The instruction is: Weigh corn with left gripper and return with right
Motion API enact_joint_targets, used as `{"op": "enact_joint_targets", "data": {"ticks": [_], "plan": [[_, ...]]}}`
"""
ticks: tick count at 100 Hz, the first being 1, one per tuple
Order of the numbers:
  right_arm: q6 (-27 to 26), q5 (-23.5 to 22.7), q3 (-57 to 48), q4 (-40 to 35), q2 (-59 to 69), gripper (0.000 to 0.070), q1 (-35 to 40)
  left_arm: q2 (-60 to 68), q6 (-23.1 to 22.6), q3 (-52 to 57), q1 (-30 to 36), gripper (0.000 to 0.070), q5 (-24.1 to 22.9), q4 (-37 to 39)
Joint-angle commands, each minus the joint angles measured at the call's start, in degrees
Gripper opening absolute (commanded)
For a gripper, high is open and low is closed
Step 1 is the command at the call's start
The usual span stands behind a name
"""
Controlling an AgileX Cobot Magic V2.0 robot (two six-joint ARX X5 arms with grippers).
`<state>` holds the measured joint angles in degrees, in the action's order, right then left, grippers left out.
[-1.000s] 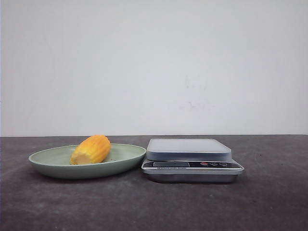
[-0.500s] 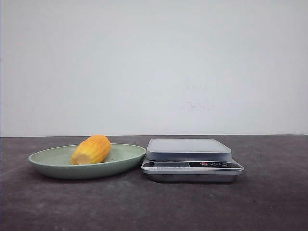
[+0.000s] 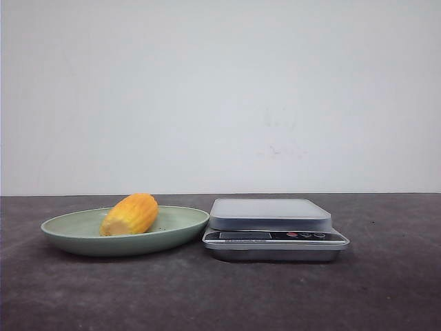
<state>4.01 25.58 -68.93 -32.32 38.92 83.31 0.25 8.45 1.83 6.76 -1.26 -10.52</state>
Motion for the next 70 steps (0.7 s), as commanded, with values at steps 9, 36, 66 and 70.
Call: {"op": "enact_joint_targets", "data": {"ticks": [9,36,66,70], "plan": [[-0.2,-0.07,-0.83,0.85,0.26,0.0012,0.85,-0.07,-0.68,-1.05,-0.04,0.0011,0.2,-0.26],[-1.51,-8.48,-0.72,0.5,0.39,0.0012,-17.7,-0.07,-0.7,-1.03,-0.04,0.0011,0.22,-0.26],[-5.73,-24.72,-0.72,-3.69,-0.2,0.0012,-52.61,-0.07,-0.7,-1.03,-0.04,0.0011,0.22,-0.26],[-5.84,-24.7,-0.72,-5.05,-0.35,0.0012,-56.46,-0.07,-0.68,-1.05,-0.04,0.0011,0.22,-0.26]]}}
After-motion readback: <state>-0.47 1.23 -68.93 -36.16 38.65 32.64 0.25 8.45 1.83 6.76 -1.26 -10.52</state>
